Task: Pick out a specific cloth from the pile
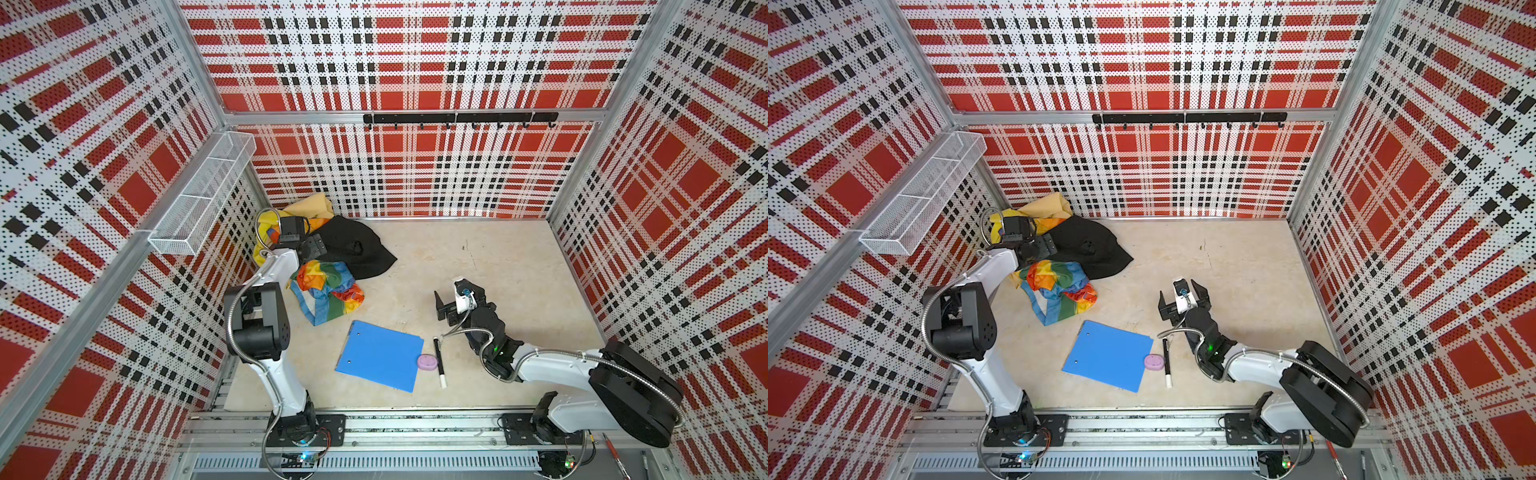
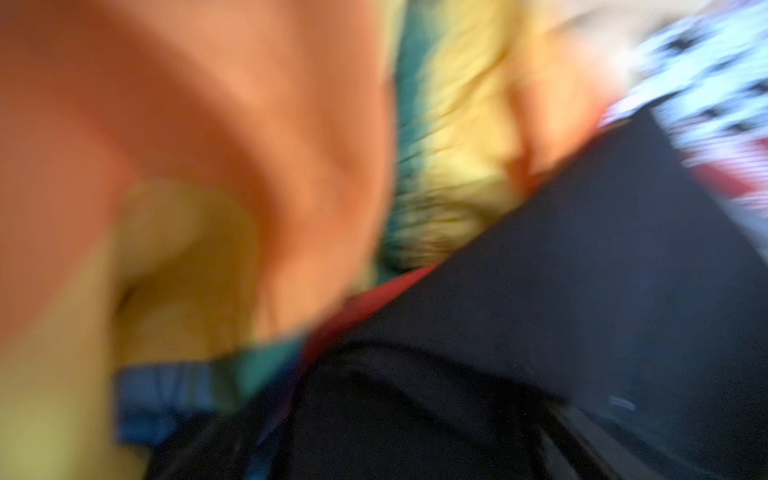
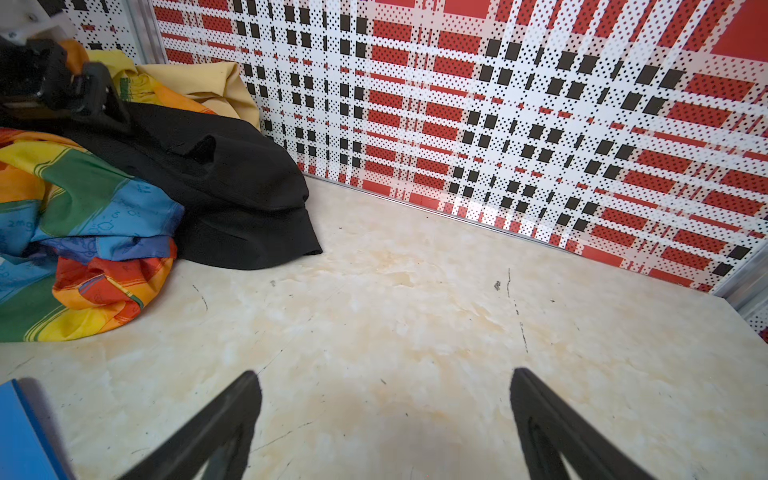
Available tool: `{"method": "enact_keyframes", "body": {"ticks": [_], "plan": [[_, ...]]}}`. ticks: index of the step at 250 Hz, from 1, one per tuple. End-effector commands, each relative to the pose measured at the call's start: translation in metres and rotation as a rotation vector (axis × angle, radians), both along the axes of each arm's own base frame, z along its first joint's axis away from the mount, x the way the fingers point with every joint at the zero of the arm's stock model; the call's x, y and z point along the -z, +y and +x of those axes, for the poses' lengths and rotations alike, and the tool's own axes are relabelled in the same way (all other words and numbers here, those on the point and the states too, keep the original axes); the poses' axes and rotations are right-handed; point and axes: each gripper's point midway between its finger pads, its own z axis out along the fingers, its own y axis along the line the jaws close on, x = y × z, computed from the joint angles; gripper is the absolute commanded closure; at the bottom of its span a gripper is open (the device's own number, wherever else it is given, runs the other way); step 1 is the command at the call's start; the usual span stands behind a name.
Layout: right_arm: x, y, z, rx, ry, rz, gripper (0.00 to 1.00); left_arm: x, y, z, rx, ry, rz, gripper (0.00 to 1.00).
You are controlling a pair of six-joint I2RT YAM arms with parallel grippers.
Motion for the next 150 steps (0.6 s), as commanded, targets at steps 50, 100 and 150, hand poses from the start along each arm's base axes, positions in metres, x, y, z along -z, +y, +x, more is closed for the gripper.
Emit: {"method": "enact_keyframes", "body": {"ticks": [50,100,150], "plan": [[-0.02,0.003,0.002,0.002,-0.044,0.059,0.0,-0.148,-0.077,0.009,0.306,-0.448,-0.141,0.01],[-0.03,0.004,-0.003,-0.03,-0.056,0.094,0.0,-0.152,-0.14,0.007,0.443,-0.349,0.174,0.0],[-0.029,0.003,-0.003,-0.027,-0.055,0.092,0.0,-0.121,-0.137,0.016,0.377,-0.161,0.35,0.0]]}}
